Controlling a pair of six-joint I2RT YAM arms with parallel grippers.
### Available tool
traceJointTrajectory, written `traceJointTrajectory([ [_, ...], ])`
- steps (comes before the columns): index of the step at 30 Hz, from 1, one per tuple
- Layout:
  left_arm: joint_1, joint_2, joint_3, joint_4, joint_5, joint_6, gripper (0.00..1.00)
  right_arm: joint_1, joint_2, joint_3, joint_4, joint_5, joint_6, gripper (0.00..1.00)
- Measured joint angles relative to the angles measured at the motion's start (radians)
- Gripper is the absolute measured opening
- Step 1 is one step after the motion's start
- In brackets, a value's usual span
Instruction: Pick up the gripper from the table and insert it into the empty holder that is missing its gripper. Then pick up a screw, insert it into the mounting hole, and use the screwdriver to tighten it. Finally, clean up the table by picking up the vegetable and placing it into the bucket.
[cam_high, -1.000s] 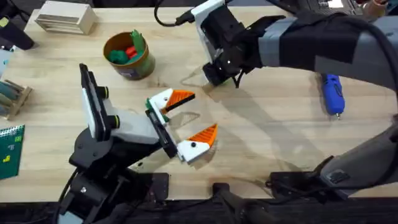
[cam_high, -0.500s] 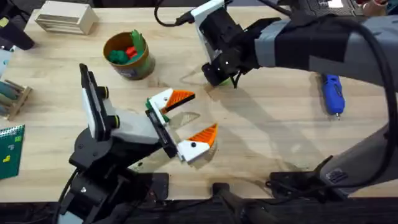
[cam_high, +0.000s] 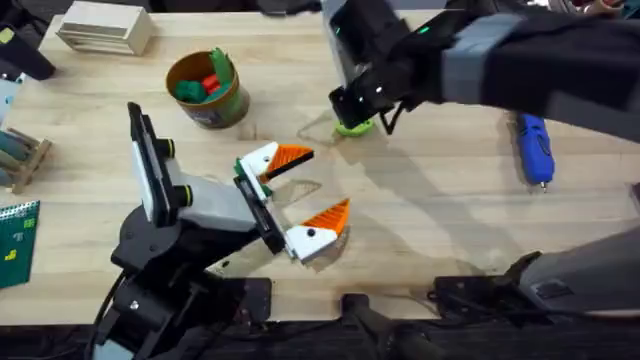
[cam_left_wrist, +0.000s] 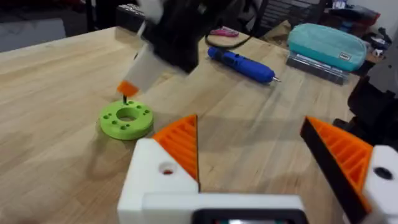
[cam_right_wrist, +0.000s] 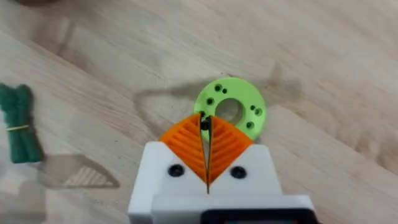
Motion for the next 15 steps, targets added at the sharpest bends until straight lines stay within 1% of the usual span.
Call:
traceJointTrajectory([
  [1, 0.000, 0.000, 0.000, 0.000, 0.000, 0.000, 0.987, 0.000, -0.023, 0.002, -0.008, 0.000, 0.000, 0.007],
  [2, 0.000, 0.000, 0.000, 0.000, 0.000, 0.000, 0.987, 0.000, -0.097, 0.010, -0.041, -0.004, 0.000, 0.007],
  [5, 0.000, 0.000, 0.000, 0.000, 0.000, 0.000, 0.987, 0.000, -0.171, 0.013, -0.077, -0.043, 0.000, 0.007],
  [7, 0.000, 0.000, 0.000, 0.000, 0.000, 0.000, 0.987, 0.000, -0.218, 0.013, -0.096, -0.097, 0.000, 0.007],
  [8, 0.000, 0.000, 0.000, 0.000, 0.000, 0.000, 0.987, 0.002, -0.267, 0.013, -0.103, -0.197, 0.007, 0.007],
  [12, 0.000, 0.000, 0.000, 0.000, 0.000, 0.000, 0.987, 0.018, -0.312, 0.016, -0.110, -0.327, 0.031, 0.007],
  [15, 0.000, 0.000, 0.000, 0.000, 0.000, 0.000, 0.987, 0.061, -0.323, 0.036, -0.123, -0.388, 0.049, 0.007],
])
